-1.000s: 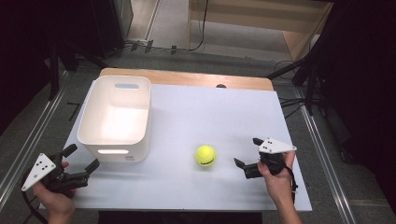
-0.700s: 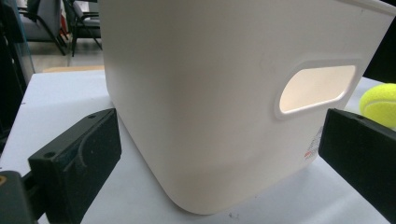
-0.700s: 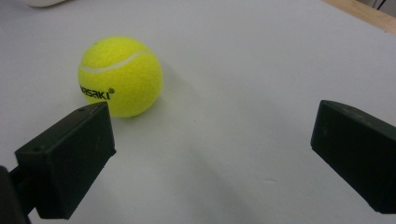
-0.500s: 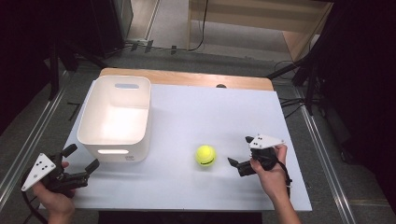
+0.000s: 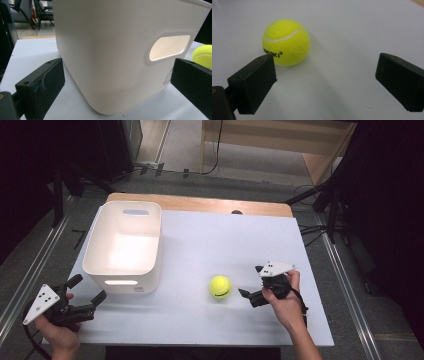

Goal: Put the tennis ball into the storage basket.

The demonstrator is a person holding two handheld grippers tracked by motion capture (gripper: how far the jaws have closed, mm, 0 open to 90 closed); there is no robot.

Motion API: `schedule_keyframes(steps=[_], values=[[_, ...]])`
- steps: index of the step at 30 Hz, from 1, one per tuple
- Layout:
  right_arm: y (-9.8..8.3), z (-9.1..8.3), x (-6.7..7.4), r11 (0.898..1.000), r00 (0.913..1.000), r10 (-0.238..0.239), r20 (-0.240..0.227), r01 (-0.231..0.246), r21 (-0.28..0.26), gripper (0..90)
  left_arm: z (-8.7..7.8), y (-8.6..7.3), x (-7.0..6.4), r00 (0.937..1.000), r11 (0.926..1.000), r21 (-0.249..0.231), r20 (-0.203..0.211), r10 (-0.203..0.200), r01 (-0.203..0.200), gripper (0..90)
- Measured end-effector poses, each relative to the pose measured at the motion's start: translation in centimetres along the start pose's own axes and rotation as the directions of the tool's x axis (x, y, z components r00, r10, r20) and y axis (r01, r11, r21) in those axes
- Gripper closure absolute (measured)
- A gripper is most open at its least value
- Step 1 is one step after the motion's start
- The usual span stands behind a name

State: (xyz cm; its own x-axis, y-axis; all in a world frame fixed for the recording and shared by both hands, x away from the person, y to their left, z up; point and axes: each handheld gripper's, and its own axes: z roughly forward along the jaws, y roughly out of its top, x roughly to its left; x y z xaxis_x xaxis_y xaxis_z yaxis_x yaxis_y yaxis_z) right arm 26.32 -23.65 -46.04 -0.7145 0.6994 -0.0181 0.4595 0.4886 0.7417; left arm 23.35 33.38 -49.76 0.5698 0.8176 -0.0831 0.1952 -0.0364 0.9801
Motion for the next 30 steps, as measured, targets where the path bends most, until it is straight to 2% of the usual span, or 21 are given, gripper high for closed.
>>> schedule_keyframes(steps=[5,13,30], values=[[0.6,0.5,0.2,0.999,0.9996,-0.024,-0.018,0.024,0.03,0.9,0.0,0.0,0.0,1.0,1.0,0.0,0.0,0.0,0.0,0.0],[1.1,1.2,0.3,0.998,0.9985,-0.031,-0.045,0.033,0.053,0.9,0.0,0.0,0.0,1.0,1.0,-0.002,0.0,0.0,0.0,0.0],[2.2,3.2,1.0,0.988,0.9914,-0.074,-0.108,0.087,0.128,0.9,0.0,0.0,0.0,1.0,1.0,-0.002,0.002,0.0,0.0,0.0]])
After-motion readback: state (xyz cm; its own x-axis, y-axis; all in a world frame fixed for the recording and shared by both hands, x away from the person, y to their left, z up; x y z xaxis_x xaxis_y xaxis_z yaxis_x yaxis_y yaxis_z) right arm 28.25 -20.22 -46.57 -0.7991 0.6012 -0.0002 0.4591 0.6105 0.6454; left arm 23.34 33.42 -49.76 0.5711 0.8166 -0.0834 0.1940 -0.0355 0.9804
